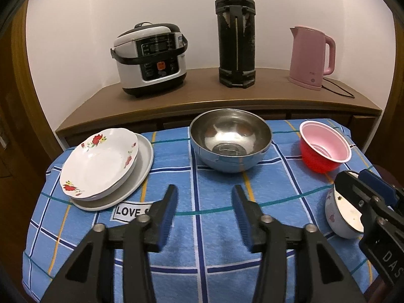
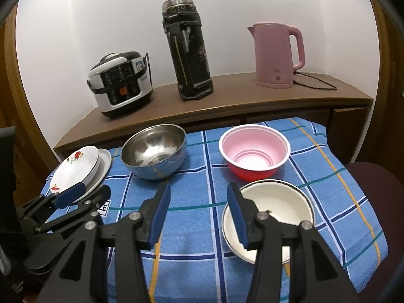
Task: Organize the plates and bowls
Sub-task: 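Move both grippers toward the pink bowl beside the steel bowl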
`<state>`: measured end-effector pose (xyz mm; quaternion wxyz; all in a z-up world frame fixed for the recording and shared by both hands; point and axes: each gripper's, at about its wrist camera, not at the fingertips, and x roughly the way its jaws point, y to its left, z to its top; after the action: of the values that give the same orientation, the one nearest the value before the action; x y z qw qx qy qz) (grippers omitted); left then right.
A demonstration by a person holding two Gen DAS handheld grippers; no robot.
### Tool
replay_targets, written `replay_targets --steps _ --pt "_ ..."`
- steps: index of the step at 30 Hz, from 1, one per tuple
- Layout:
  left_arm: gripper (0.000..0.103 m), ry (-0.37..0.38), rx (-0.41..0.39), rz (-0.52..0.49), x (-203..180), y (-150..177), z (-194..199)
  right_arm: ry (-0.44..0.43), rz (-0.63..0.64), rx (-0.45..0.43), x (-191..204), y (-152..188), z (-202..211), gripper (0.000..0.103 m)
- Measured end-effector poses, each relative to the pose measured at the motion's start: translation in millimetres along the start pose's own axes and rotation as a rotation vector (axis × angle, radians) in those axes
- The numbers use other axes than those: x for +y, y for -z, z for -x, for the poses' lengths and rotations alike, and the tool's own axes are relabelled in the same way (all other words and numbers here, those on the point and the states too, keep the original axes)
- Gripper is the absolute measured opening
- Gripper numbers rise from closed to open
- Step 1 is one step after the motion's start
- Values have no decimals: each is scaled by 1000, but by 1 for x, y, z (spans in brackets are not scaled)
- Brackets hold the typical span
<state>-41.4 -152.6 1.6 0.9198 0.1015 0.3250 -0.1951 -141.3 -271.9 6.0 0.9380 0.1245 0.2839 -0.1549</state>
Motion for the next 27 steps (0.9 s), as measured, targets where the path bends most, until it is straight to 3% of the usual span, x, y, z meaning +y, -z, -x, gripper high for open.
replay_targets --steps 17,27 --pt "59 76 29 -28 -36 10 1 113 -53 -12 -60 16 31 49" --pt "59 78 24 -79 -59 0 -5 197 -125 -46 -116 0 38 49"
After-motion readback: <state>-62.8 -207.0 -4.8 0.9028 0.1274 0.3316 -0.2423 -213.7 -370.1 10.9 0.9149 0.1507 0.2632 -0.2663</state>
